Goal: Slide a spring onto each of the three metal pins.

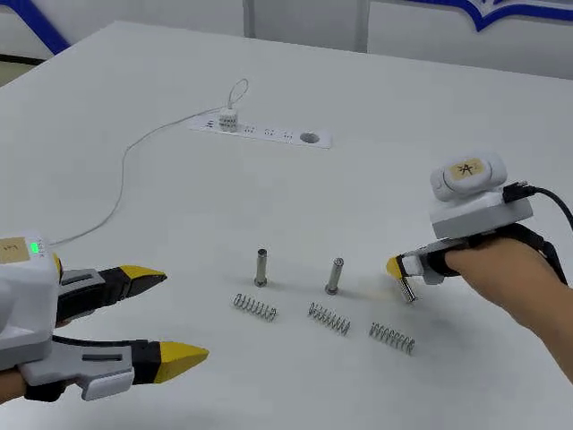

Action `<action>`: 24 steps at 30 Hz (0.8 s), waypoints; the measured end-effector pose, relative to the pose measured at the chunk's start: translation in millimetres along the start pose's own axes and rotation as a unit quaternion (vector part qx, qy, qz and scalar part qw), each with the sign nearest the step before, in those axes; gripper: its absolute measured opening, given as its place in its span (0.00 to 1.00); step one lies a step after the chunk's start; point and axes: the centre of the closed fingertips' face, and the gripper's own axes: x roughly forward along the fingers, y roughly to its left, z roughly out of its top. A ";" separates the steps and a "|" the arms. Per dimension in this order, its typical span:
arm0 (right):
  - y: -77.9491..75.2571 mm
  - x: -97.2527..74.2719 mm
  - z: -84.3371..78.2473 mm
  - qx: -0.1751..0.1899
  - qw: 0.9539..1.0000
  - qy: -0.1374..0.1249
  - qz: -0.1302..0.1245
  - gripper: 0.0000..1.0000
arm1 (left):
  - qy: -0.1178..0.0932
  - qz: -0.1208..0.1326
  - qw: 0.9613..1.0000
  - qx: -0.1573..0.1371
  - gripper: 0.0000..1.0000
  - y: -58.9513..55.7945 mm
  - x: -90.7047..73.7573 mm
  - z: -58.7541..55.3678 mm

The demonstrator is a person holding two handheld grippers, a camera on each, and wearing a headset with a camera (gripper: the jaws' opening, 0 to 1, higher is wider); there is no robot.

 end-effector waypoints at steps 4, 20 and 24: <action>1.5 -9.3 -2.1 -0.004 1.000 -0.013 -0.003 0.08 | 0.001 -0.003 1.000 0.001 0.65 -2.7 1.9 -0.5; 4.1 -34.4 -10.4 -0.005 0.999 -0.049 -0.013 0.09 | 0.000 -0.004 1.000 0.004 0.65 -4.5 1.3 1.7; 3.9 -37.0 -12.8 -0.003 0.999 -0.051 -0.013 0.09 | 0.001 -0.005 1.000 0.005 0.65 -5.3 1.5 1.4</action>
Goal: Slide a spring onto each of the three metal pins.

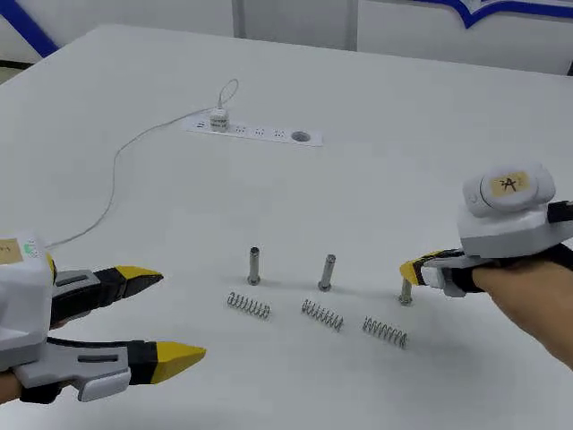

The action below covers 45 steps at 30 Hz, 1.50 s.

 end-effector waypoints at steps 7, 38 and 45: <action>0.8 -4.1 -5.1 -0.003 1.000 -0.004 0.002 0.09 | -0.003 0.000 1.000 0.001 0.65 -0.6 0.0 2.8; 10.2 -16.6 -20.5 -0.052 0.998 -0.016 0.018 0.15 | -0.005 0.003 1.000 0.001 0.65 -4.8 -0.9 3.6; 12.3 -19.4 -33.5 -0.052 0.998 -0.007 0.022 0.15 | -0.004 0.001 1.000 0.000 0.65 -5.3 0.3 2.1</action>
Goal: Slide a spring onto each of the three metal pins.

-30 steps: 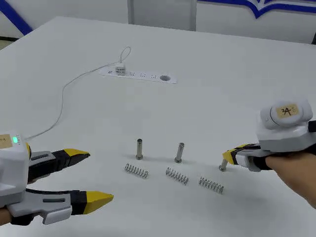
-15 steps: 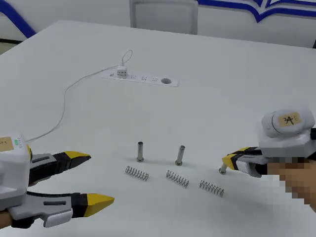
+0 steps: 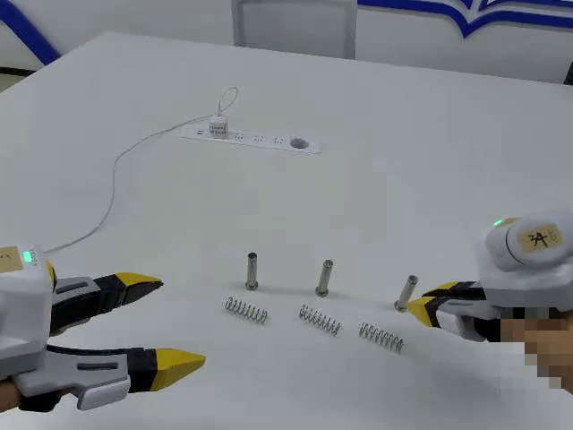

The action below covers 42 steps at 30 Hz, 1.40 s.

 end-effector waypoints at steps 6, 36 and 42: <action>16.9 -0.9 0.6 -0.014 0.999 -0.001 0.029 0.15 | 0.000 -0.003 1.000 0.001 0.65 0.4 1.7 0.1; 62.0 45.8 -3.8 -0.166 0.974 0.099 0.115 0.15 | 0.007 -0.001 1.000 -0.003 0.64 0.5 0.8 -3.9; 60.4 49.9 -6.9 -0.180 0.969 0.117 0.122 0.14 | 0.008 -0.001 1.000 -0.004 0.64 0.1 -0.1 -5.7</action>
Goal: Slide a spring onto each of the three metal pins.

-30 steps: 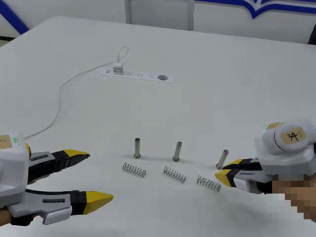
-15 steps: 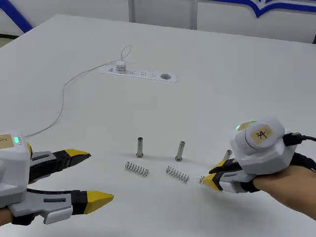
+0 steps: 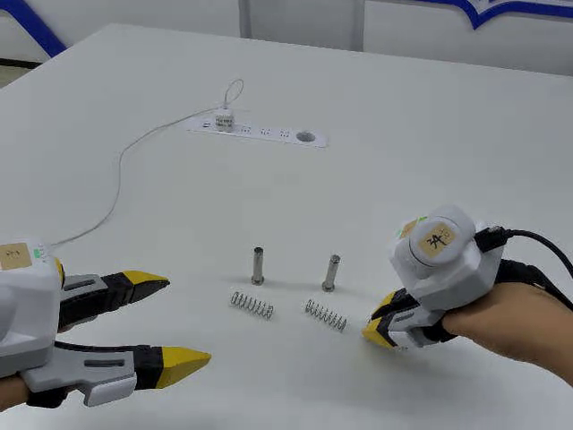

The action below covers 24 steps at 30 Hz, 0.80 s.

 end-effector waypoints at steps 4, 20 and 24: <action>1.3 1.3 -1.1 -0.014 1.000 0.011 0.007 0.14 | 0.000 0.002 1.000 -0.001 0.64 0.9 -1.2 -0.3; 0.4 -4.0 3.9 -0.021 1.000 0.010 0.013 0.12 | -0.001 0.001 1.000 0.000 0.63 0.7 -1.9 1.8; -3.5 -10.9 7.5 -0.012 1.000 -0.006 0.007 0.12 | 0.000 0.000 1.000 0.001 0.63 0.3 -1.9 1.8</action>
